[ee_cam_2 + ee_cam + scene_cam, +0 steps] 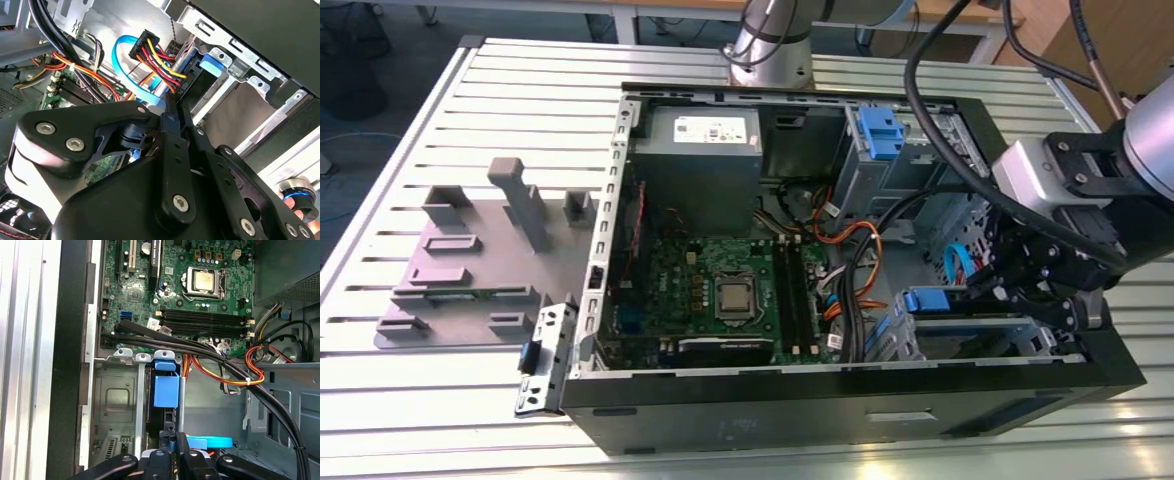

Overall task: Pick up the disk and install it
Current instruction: 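Insert the second disk wire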

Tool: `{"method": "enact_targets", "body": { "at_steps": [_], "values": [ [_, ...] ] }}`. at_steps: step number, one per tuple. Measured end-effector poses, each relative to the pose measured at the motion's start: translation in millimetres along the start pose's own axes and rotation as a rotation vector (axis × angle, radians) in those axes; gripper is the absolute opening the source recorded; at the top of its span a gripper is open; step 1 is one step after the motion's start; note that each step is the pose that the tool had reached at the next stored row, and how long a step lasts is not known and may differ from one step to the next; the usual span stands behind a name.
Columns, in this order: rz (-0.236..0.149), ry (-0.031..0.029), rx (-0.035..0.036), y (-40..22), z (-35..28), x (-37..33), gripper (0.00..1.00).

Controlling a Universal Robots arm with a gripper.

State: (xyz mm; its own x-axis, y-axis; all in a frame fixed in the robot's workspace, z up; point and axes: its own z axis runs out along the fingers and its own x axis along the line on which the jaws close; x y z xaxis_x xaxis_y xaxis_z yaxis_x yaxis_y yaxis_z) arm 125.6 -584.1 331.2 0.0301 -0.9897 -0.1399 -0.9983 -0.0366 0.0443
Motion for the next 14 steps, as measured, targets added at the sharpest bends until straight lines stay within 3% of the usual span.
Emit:
{"method": "enact_targets", "body": {
  "at_steps": [14],
  "values": [
    [0.000, -0.0009, 0.0001, 0.1, 0.4, 0.4, 0.16]
  ]
}}
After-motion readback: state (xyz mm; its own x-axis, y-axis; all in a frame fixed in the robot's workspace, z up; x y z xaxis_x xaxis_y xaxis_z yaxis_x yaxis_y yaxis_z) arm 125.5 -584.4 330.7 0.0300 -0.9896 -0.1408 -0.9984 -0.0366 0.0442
